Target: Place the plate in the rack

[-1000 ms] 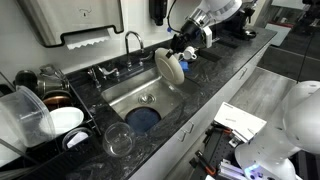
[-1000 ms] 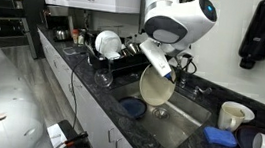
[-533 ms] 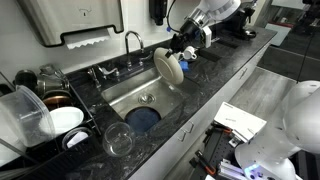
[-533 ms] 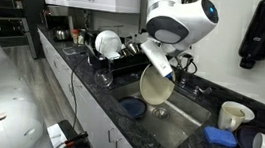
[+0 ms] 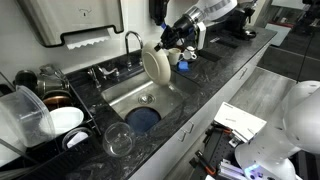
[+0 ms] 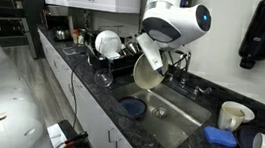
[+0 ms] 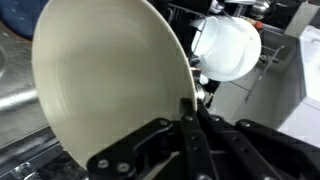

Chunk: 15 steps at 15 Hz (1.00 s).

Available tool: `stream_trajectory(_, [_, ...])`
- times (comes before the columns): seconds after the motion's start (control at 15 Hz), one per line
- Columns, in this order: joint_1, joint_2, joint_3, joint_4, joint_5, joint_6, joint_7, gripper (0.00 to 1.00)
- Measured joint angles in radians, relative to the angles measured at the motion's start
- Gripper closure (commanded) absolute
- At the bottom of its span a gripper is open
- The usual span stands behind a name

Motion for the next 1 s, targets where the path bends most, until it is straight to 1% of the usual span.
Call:
stream_trajectory(0.4, [0.014, 0.011, 0.076, 0.024, 0.389, -0.112, -0.010, 0.99])
stream_trajectory(0.53, [0.023, 0.027, 0.109, 0.034, 0.489, -0.153, -0.019, 0.99])
stream_trajectory(0.67, [0.035, 0.041, 0.146, 0.040, 0.564, -0.190, -0.023, 0.99])
stream_trajectory(0.8, [0.052, 0.045, 0.187, 0.047, 0.614, -0.220, -0.026, 0.99])
stream_trajectory(1.0, [0.082, 0.045, 0.252, 0.062, 0.637, -0.218, -0.030, 0.99])
